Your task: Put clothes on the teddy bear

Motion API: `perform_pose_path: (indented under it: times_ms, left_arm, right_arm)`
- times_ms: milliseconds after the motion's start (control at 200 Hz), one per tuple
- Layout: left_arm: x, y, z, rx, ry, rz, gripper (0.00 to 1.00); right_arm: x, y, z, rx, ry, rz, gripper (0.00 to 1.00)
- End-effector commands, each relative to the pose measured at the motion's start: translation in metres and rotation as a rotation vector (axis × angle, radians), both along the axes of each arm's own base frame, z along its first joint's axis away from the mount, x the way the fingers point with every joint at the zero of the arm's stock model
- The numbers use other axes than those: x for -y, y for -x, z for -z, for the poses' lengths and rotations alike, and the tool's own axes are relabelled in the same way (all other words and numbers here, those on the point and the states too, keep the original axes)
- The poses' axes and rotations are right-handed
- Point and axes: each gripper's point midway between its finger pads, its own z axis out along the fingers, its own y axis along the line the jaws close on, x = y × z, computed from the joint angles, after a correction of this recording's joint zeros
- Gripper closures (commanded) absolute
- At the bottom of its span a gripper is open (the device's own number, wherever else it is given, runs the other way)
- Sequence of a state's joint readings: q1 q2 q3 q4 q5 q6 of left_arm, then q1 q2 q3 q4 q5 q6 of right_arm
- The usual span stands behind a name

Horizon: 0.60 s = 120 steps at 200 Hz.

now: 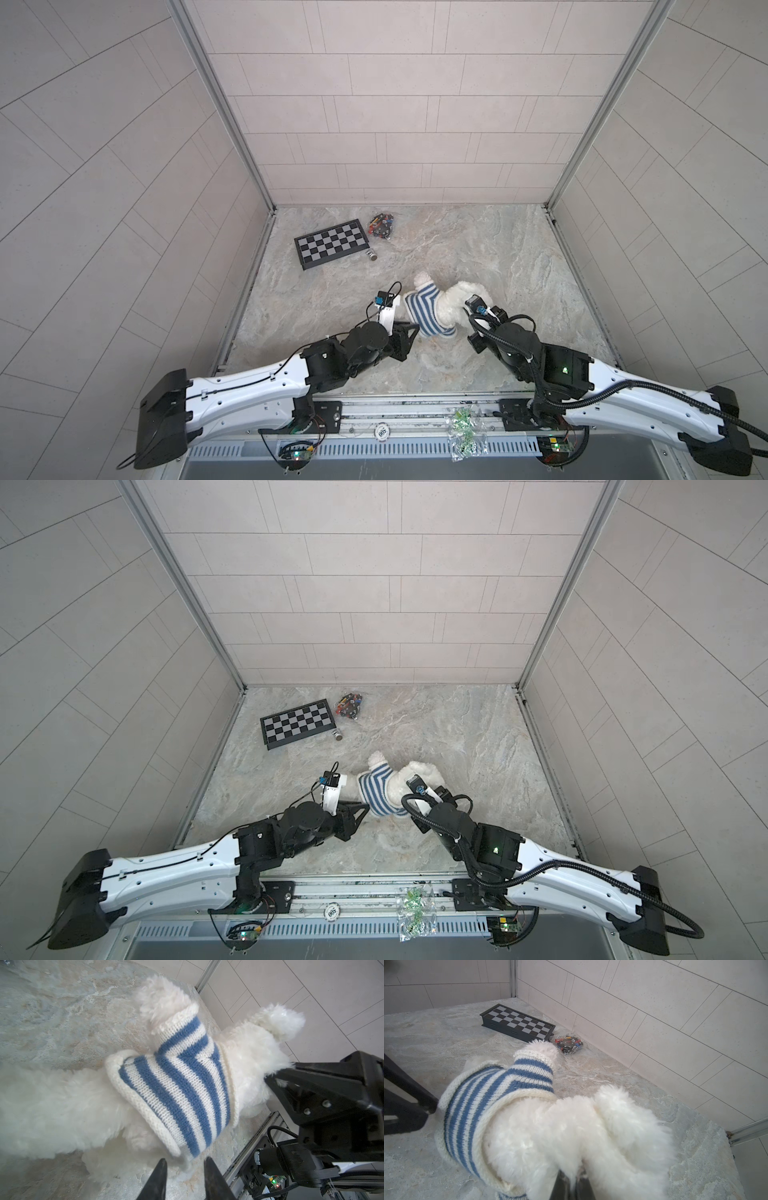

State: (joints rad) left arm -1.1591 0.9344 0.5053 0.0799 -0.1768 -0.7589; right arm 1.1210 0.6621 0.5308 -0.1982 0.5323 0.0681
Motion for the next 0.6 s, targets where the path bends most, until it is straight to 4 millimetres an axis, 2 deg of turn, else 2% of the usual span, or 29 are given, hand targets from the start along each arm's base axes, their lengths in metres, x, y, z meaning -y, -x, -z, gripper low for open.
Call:
perform_pose_path:
  times_ms: [0,150,235,320,420,596]
  left_arm:
    - [0.011,-0.005,-0.017,0.024,0.051,-0.007,0.68]
    - [0.018,-0.008,-0.013,0.015,0.047,-0.007,0.71]
    - [0.02,-0.01,-0.018,0.025,0.057,-0.014,0.74]
    - [0.02,-0.012,-0.021,0.032,0.053,-0.021,0.87]
    - [0.017,-0.013,-0.015,0.023,0.035,-0.032,1.0]
    - [0.003,-0.015,-0.005,0.014,-0.007,-0.049,1.0]
  right_arm:
    - [0.001,-0.003,-0.025,0.039,-0.076,0.025,1.0]
    - [0.002,-0.003,-0.024,0.036,-0.085,0.028,1.0]
    - [0.004,-0.002,-0.024,0.038,-0.087,0.029,1.0]
    - [0.004,-0.002,-0.024,0.04,-0.084,0.031,1.0]
    - [0.005,-0.002,-0.024,0.042,-0.08,0.033,1.0]
    - [0.008,-0.002,-0.028,0.052,-0.089,0.041,1.0]
